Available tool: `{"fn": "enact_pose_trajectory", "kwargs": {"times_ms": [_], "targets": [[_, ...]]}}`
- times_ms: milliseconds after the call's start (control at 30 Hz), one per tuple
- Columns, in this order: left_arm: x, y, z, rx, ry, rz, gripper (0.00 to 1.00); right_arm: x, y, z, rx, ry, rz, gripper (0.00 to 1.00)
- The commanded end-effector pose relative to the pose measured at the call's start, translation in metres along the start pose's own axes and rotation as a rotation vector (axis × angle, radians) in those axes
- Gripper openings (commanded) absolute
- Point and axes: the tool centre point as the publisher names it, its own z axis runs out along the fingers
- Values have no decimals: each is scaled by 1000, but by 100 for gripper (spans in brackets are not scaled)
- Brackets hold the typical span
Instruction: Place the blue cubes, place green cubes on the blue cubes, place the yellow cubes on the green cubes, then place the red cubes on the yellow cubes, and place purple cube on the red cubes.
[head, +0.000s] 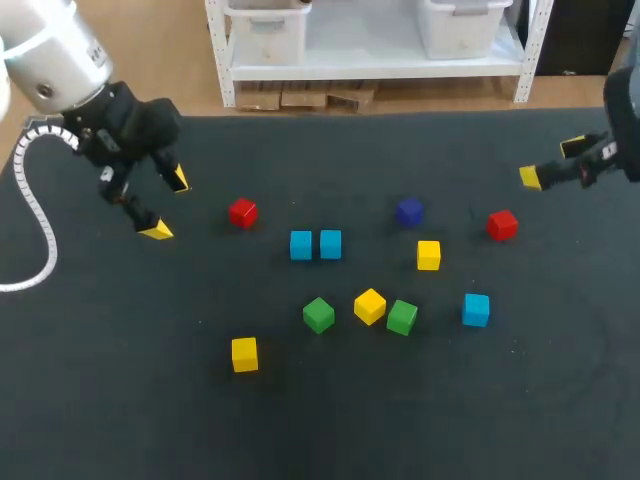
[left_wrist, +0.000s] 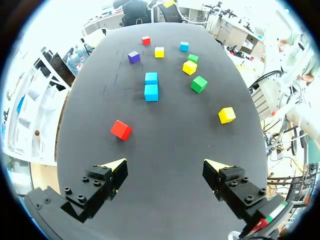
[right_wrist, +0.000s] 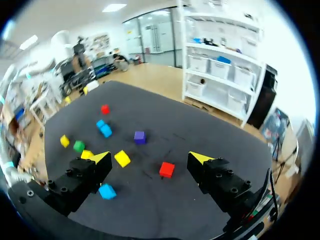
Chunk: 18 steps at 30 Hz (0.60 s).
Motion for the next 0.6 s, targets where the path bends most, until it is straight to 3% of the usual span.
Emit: {"fn": "enact_pose_trajectory", "kwargs": {"times_ms": [33, 600], "targets": [[1, 2, 0, 2, -1, 3, 100, 15, -7, -18, -506, 208, -640, 100], [1, 2, 0, 2, -1, 3, 100, 15, -7, -18, -506, 208, -640, 100]]}}
